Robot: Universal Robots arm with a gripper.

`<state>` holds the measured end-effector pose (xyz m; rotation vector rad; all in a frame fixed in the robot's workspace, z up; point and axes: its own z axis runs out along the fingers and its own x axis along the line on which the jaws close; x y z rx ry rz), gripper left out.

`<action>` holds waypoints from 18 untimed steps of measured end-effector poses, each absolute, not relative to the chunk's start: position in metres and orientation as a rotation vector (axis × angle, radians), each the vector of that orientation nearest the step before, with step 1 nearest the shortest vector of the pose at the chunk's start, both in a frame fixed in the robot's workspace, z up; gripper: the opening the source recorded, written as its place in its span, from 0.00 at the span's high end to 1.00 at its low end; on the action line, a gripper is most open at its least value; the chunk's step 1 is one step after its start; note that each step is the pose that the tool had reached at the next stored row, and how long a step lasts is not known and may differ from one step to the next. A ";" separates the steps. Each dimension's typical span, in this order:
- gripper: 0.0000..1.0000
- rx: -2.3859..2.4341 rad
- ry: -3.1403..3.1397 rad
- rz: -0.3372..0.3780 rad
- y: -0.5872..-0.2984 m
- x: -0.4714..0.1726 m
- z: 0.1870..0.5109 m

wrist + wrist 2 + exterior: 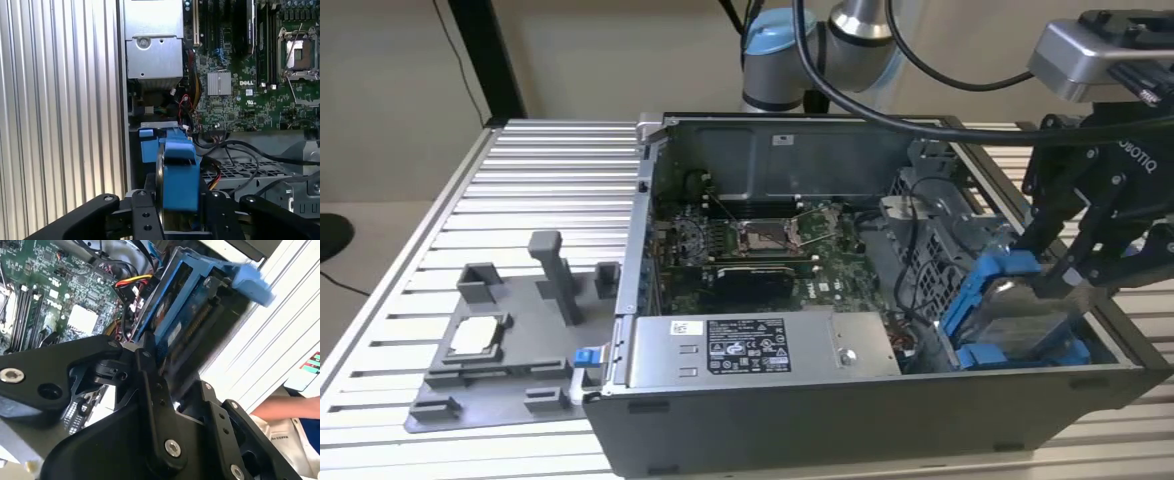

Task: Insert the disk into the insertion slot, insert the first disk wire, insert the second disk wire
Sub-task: 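Insert the disk into the insertion slot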

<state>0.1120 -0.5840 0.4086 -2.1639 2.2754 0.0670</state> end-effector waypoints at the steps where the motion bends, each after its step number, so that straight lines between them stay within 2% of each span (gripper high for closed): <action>1: 0.00 -2.164 2.276 0.067 -0.584 0.112 0.409; 14: 0.00 -2.157 2.267 0.086 -0.579 0.129 0.397; 18: 0.00 -2.136 2.244 0.128 -0.575 0.130 0.394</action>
